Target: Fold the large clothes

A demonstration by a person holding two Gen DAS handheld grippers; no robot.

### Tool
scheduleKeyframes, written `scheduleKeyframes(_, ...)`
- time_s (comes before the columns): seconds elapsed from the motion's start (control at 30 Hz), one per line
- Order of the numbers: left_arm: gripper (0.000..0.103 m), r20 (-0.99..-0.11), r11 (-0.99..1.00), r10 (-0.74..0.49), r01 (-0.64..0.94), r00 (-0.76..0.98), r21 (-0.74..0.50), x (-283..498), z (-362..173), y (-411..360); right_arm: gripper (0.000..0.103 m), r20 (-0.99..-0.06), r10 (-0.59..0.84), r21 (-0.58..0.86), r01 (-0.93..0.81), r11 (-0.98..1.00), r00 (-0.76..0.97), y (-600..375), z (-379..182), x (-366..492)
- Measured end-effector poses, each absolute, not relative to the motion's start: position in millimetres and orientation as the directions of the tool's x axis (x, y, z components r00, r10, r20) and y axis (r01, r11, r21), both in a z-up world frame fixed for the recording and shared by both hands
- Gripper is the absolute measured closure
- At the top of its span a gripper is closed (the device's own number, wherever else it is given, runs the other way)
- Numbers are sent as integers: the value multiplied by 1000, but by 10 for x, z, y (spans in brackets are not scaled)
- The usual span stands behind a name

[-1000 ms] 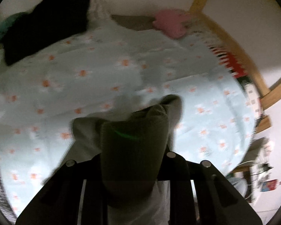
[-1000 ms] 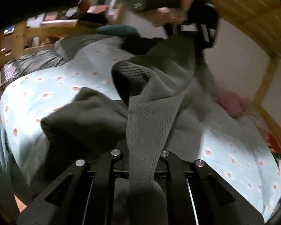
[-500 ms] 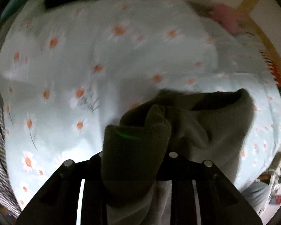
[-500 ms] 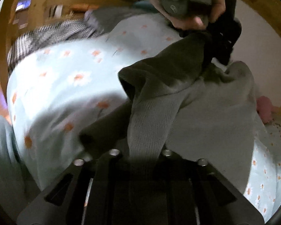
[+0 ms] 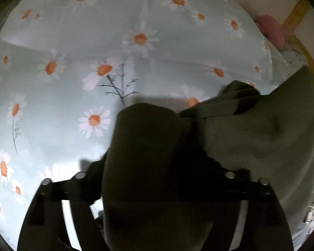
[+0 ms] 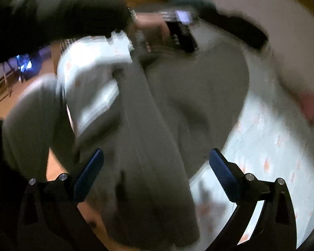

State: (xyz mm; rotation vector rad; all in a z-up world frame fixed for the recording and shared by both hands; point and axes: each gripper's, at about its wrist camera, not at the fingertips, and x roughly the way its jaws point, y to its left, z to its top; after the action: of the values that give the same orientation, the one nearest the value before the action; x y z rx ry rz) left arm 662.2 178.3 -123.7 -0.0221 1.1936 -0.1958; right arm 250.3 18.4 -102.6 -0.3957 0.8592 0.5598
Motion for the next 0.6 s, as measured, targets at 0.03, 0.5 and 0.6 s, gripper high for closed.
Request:
scheduleKeyframes(0.03, 24, -914, 983, -168, 136, 368, -125, 6600, -1257, 1796, 4, -821, 315, -48, -608, 793, 476, 27, -1165, 2520)
scheduleKeyframes(0.5, 24, -872, 988, -18, 144, 488, 61, 6411, -1167, 1642, 77, -785, 357, 12, -564, 826, 507, 239, -1175, 1651)
scheduleKeyframes(0.6, 24, -877, 990, -15, 127, 480, 53, 6456, -1166, 1623, 87, -751, 478, 107, -629, 770, 457, 619, -1054, 1339)
